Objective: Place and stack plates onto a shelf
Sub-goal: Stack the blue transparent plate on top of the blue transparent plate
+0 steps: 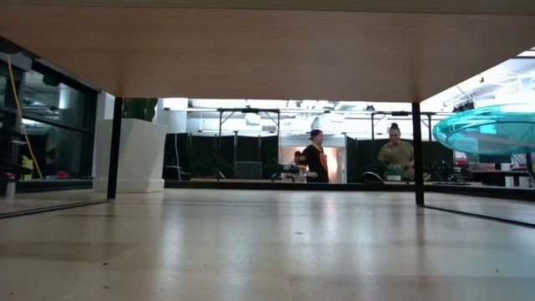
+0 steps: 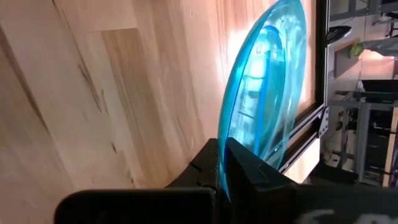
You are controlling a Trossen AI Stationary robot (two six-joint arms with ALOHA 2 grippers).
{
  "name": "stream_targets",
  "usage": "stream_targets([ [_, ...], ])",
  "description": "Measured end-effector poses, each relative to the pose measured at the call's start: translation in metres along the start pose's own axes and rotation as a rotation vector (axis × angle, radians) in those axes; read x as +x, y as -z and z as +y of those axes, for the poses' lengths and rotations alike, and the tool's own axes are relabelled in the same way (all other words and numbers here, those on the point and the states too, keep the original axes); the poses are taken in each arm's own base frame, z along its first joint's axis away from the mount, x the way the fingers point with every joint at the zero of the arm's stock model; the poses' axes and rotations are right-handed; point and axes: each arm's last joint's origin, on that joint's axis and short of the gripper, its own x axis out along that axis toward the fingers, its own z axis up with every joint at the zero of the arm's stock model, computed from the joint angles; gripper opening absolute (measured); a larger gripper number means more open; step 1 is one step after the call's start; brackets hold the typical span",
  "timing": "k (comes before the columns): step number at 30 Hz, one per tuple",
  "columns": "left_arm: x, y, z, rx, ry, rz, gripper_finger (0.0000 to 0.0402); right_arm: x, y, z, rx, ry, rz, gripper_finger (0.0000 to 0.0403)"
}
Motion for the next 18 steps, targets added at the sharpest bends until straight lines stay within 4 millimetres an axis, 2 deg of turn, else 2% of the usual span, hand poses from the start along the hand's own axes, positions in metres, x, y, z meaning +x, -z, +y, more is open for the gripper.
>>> stream_targets([
  [8, 0.000, 0.000, 0.000, 0.000, 0.000, 0.000, 0.0136, 0.002, -0.010, -0.011, 0.044, 0.008, -0.046, 0.0000],
  [18, 0.000, 0.000, 0.000, 0.000, 0.000, -0.002, 0.0136, 0.003, -0.025, -0.044, 0.060, -0.014, -0.091, 0.0000],
])
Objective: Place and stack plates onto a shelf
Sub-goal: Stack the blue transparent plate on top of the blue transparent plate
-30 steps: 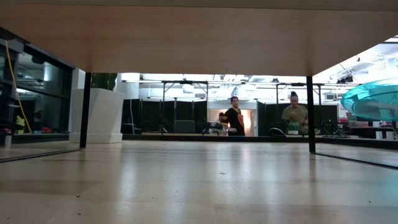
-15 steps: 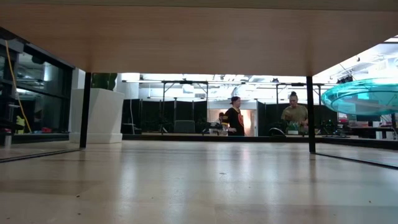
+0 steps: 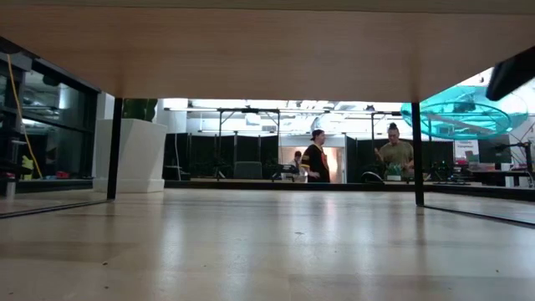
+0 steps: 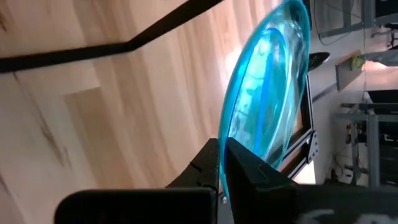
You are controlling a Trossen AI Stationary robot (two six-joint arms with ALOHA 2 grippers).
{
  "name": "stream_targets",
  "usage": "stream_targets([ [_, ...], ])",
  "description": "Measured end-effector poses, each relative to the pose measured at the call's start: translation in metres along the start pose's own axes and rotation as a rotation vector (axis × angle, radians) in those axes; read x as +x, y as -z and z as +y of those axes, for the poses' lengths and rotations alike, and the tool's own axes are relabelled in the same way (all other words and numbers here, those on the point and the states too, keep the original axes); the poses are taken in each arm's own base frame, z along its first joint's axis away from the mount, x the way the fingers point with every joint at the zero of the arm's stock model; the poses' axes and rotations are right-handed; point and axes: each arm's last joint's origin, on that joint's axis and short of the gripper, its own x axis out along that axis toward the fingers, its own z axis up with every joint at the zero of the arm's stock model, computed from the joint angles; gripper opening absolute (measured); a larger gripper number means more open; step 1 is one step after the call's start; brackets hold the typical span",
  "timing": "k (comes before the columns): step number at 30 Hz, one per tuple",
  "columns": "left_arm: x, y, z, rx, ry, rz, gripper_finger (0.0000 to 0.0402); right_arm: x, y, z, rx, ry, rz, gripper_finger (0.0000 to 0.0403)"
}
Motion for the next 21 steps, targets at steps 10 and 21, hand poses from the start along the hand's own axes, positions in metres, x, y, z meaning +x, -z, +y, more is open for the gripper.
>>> stream_targets([
  [10, 0.000, 0.000, 0.000, 0.001, 0.000, 0.001, 0.0136, 0.001, -0.010, -0.043, 0.029, -0.007, -0.084, 0.0000],
  [21, 0.000, 0.000, 0.000, 0.001, 0.000, 0.002, 0.0136, -0.009, -0.039, -0.094, 0.005, 0.060, -0.185, 0.0000],
])
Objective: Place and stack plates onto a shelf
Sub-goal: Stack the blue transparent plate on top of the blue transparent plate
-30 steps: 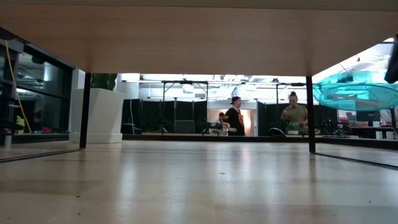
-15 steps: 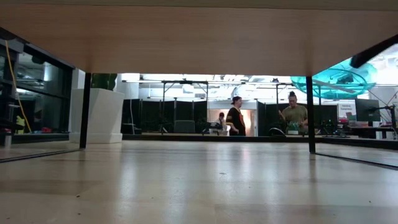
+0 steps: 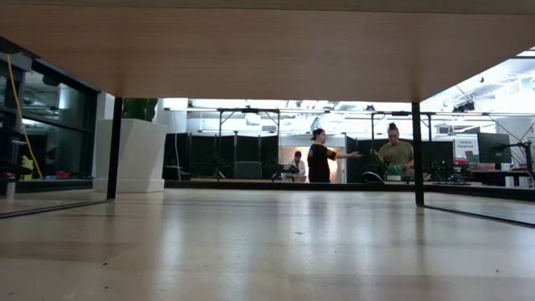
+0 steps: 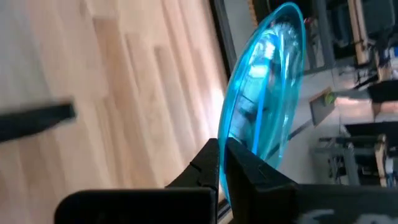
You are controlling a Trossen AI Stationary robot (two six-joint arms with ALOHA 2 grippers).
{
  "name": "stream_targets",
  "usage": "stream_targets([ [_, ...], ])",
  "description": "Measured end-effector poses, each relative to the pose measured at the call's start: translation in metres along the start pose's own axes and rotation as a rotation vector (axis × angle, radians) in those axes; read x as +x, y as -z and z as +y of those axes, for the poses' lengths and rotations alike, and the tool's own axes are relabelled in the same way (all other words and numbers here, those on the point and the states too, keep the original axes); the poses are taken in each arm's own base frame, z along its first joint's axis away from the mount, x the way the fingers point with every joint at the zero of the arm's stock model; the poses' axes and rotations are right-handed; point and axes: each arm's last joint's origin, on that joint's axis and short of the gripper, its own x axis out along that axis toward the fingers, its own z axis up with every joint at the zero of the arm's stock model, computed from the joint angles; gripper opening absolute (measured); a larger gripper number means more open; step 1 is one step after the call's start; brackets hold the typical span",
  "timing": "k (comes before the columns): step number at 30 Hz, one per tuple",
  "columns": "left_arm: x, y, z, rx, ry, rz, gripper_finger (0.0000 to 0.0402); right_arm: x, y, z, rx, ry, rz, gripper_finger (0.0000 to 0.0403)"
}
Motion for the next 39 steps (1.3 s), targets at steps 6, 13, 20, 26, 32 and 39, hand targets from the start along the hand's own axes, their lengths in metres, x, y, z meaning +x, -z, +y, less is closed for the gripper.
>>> stream_targets([
  [6, 0.000, 0.000, 0.000, 0.000, 0.000, 0.000, 0.0136, -0.024, -0.038, -0.016, -0.040, -0.038, -0.076, 0.0000],
  [13, 0.000, 0.001, 0.000, -0.009, -0.001, 0.005, 0.0136, -0.059, -0.087, 0.008, -0.149, -0.207, -0.205, 0.0000],
  [20, 0.000, 0.001, 0.000, -0.016, 0.000, 0.006, 0.0136, -0.094, -0.119, 0.048, -0.243, -0.287, -0.308, 0.0000],
  [26, 0.000, 0.001, 0.000, -0.018, -0.001, 0.006, 0.0136, -0.112, -0.128, 0.086, -0.306, -0.379, -0.310, 0.0000],
  [32, 0.000, 0.001, 0.000, -0.019, 0.000, 0.006, 0.0136, -0.117, -0.119, 0.111, -0.341, -0.370, -0.231, 0.0000],
  [39, 0.000, 0.001, 0.000, -0.019, -0.001, 0.005, 0.0136, -0.124, -0.111, 0.122, -0.302, -0.385, -0.218, 0.0000],
])
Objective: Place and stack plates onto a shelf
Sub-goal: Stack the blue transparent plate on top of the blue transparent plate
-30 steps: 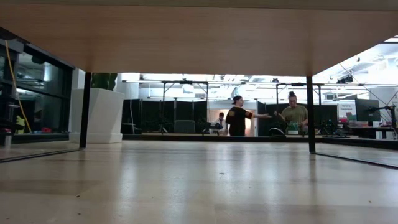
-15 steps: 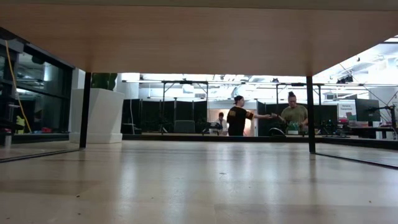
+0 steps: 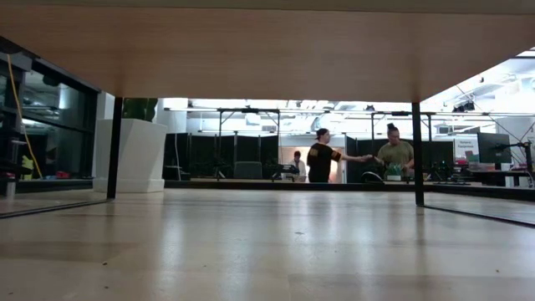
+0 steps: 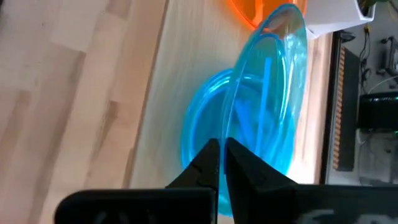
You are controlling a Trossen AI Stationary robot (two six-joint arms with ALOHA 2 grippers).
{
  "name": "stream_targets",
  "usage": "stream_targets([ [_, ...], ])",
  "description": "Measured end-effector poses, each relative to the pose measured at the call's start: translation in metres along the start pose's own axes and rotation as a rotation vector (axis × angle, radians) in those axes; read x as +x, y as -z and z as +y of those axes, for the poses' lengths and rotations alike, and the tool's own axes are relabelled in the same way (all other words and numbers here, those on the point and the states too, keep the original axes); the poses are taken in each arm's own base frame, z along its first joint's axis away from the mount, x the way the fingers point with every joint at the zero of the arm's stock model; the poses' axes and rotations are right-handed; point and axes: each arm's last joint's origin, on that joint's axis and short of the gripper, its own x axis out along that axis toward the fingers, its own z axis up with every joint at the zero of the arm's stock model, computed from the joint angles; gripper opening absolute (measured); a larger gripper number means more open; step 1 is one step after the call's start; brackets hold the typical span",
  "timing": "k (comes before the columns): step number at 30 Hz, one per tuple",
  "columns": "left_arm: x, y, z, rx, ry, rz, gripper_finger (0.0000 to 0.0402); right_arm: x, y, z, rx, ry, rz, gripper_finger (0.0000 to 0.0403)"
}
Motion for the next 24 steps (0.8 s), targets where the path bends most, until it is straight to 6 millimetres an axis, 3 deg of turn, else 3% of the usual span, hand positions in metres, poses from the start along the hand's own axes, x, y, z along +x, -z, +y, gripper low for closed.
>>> stream_targets([
  [24, 0.000, 0.000, 0.000, -0.001, 0.000, 0.000, 0.0136, 0.008, -0.003, -0.008, 0.173, -0.032, 0.038, 0.0000],
])
